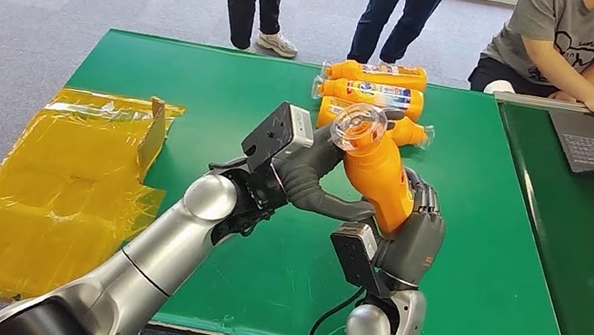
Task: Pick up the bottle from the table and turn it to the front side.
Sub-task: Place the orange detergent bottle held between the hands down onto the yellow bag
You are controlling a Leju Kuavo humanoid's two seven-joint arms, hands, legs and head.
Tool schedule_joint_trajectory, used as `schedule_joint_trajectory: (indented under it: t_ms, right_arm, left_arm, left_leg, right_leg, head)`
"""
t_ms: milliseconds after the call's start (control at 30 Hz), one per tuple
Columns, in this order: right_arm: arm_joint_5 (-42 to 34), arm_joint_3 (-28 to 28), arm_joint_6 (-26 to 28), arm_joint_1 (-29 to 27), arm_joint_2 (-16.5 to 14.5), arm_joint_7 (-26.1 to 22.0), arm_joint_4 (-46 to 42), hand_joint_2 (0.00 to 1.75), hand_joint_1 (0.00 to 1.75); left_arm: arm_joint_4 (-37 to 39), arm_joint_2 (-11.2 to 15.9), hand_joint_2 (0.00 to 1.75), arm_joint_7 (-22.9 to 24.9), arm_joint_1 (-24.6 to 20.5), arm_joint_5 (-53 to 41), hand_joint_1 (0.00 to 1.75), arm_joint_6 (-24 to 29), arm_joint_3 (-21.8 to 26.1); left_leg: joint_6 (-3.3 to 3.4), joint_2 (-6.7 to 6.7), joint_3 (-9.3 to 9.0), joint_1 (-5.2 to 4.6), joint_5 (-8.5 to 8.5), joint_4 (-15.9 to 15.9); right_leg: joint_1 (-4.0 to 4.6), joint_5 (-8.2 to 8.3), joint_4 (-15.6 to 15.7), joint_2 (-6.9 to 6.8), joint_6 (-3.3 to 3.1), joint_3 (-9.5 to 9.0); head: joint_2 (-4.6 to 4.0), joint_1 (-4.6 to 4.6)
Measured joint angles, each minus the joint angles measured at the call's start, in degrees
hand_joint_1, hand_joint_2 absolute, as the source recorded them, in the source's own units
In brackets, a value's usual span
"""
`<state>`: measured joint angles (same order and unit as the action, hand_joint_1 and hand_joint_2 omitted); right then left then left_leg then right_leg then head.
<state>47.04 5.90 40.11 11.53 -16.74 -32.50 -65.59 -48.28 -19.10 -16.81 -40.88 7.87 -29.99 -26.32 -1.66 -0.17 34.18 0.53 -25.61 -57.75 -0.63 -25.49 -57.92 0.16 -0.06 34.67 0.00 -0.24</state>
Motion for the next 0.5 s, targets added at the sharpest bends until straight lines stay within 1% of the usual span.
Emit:
schedule_joint_trajectory:
  t_ms: [367, 500]
  right_arm:
    - [0.0, 0.0, 0.0, 0.0, 0.0, 0.0, 0.0, 1.75, 1.75]
    - [0.1, 0.0, 0.0, 0.0, 0.0, 0.0, 0.0, 1.75, 1.75]
  left_arm:
    - [0.0, -0.1, 1.75, 0.0, 0.0, 0.0, 0.00, 0.1, 0.0]
    - [0.0, -0.1, 1.75, 0.0, 0.1, 0.3, 0.00, 0.9, 0.0]
  left_leg:
    - [0.00, 0.00, 0.00, 0.00, 0.00, 0.0]
    - [0.00, 0.00, 0.00, 0.00, 0.00, 0.0]
  right_leg:
    - [0.00, 0.00, 0.0, 0.00, 0.00, 0.00]
    - [0.00, 0.00, 0.0, 0.00, 0.00, 0.00]
  head:
    - [0.00, 0.00]
    - [0.00, 0.00]
